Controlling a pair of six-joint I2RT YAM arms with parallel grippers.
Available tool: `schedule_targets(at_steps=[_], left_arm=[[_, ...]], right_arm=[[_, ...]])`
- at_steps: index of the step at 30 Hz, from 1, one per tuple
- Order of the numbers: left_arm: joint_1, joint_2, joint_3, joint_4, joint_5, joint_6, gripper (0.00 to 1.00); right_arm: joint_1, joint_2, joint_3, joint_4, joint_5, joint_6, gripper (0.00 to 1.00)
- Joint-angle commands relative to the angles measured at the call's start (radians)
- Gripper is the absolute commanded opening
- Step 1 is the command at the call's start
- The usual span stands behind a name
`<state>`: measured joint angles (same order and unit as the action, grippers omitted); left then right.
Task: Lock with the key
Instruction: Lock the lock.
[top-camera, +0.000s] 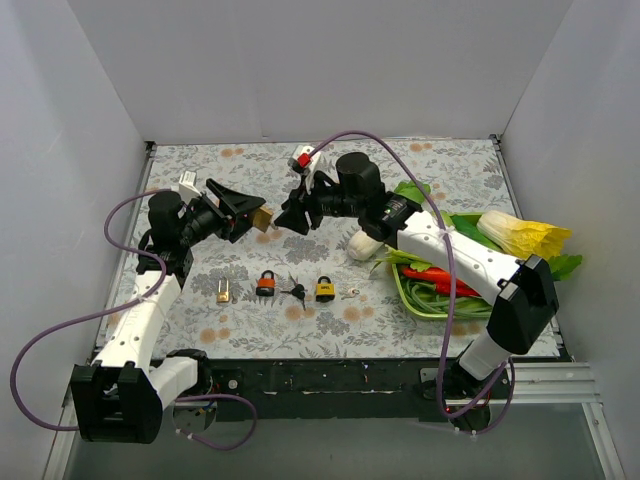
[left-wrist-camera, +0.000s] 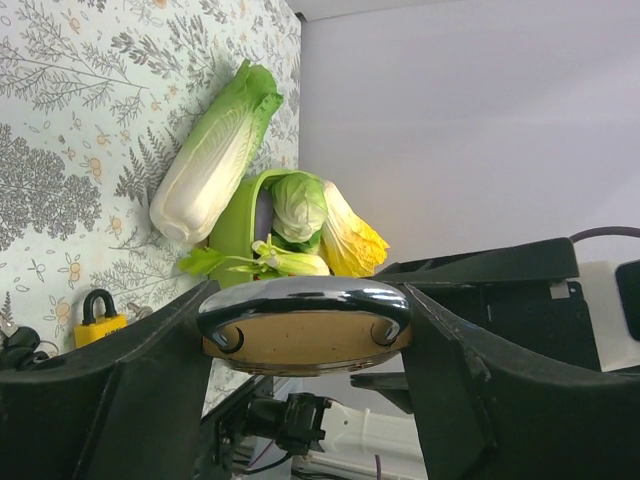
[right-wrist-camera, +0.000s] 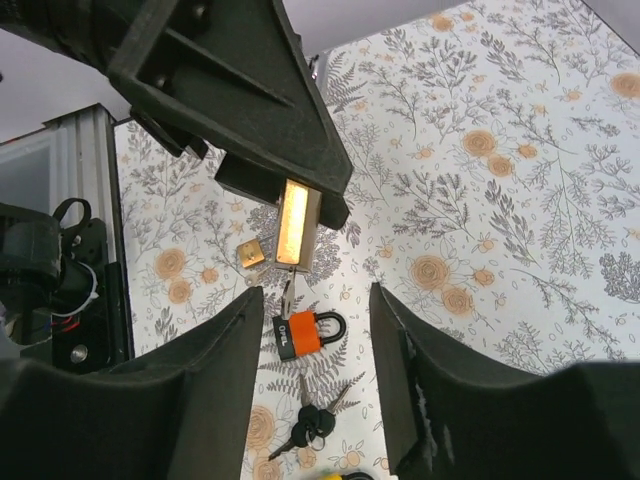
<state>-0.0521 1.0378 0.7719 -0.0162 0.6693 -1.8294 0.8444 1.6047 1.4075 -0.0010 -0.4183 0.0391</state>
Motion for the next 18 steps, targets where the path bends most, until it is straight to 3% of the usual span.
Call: schedule_targets(at_steps=[1,12,18], left_arm=[[0.006,-0.024,0.058,0.055,0.069,-0.014,0.0],[0.006,-0.033,0.041,0.058,0.062,-0.033,0.0],[0.006,-0.032,0.038,0.058,0.062,-0.036,0.0]], right_arm=[[-0.001,-0.049,-0.002,0.002,-0.07,-0.079,0.49],[0.013,0.014,0.036,-0.04,-0.057,-0.068,0.48],[0.025,0.037,0.062,-0.051,-0.039,-0.084,0.33]])
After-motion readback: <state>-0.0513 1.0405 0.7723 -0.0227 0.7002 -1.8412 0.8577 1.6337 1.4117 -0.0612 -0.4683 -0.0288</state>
